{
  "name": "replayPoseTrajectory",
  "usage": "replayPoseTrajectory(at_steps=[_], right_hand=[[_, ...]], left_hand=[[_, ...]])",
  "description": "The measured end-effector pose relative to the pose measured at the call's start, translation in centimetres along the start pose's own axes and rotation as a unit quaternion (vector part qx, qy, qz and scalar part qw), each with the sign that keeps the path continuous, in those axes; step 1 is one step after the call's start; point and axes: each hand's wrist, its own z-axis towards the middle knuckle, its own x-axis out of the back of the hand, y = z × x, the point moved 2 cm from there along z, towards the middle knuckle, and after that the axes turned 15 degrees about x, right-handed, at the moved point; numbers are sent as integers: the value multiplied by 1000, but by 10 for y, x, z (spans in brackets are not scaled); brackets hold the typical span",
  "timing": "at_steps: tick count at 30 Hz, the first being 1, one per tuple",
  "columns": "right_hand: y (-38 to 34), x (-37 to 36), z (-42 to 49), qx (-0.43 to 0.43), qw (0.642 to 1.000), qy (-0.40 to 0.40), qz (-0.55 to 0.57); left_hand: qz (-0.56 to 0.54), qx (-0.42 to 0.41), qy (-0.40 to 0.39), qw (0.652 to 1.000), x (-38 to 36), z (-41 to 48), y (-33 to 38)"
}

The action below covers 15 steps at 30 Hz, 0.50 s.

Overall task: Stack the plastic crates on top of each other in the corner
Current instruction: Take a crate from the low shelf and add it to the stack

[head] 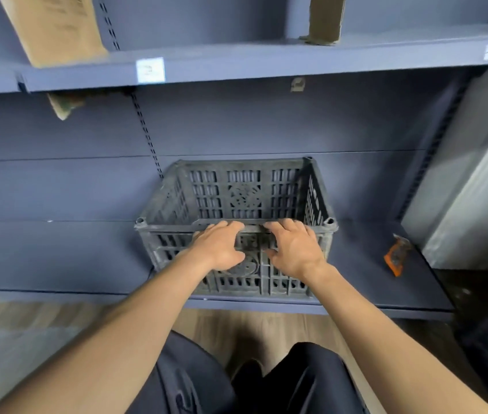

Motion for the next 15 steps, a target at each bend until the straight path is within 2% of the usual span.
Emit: replayPoseTrajectory(at_steps=[5, 9, 10, 13, 15], right_hand=[[4, 10, 8, -19, 999, -28, 9], [8, 9, 9, -23, 999, -34, 8], [8, 7, 10, -23, 999, -35, 0], [8, -3, 17, -23, 998, -40, -45], [8, -11, 24, -38, 996, -50, -68]], left_hand=[[11, 2, 10, 1000, 1, 16, 6], [16, -8, 154, 988, -23, 31, 12], [11, -17, 169, 985, -28, 36, 12], [5, -43, 151, 988, -37, 53, 7], [7, -58, 170, 984, -40, 62, 0]])
